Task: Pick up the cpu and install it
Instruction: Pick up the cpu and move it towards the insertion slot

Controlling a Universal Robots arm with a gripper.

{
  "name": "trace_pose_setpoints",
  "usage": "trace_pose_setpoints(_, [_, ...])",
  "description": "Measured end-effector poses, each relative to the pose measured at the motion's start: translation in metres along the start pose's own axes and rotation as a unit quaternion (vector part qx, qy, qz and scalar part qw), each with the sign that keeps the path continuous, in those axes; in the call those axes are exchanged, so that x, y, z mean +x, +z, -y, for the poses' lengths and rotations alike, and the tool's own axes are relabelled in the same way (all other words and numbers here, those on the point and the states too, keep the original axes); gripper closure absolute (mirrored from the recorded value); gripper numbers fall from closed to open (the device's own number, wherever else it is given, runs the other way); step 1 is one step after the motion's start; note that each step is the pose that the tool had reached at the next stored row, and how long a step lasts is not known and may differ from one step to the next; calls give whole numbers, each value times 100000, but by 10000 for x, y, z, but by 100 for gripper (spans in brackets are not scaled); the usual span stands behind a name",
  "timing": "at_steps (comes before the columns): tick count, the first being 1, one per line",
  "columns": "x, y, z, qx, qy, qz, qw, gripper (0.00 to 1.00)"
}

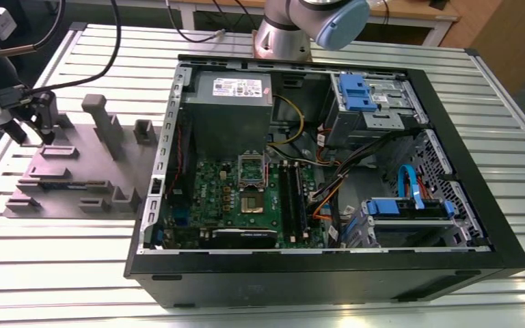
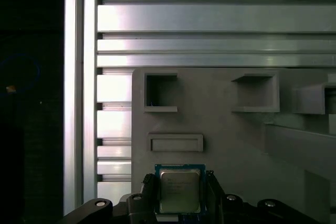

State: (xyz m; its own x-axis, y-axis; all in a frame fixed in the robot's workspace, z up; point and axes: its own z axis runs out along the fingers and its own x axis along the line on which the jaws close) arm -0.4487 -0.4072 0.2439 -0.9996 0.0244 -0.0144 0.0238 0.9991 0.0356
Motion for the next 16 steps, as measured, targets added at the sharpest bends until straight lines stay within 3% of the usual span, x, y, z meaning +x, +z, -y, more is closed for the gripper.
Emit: trace_pose_setpoints(16, [-1, -41, -1, 0, -1, 1, 100000, 53])
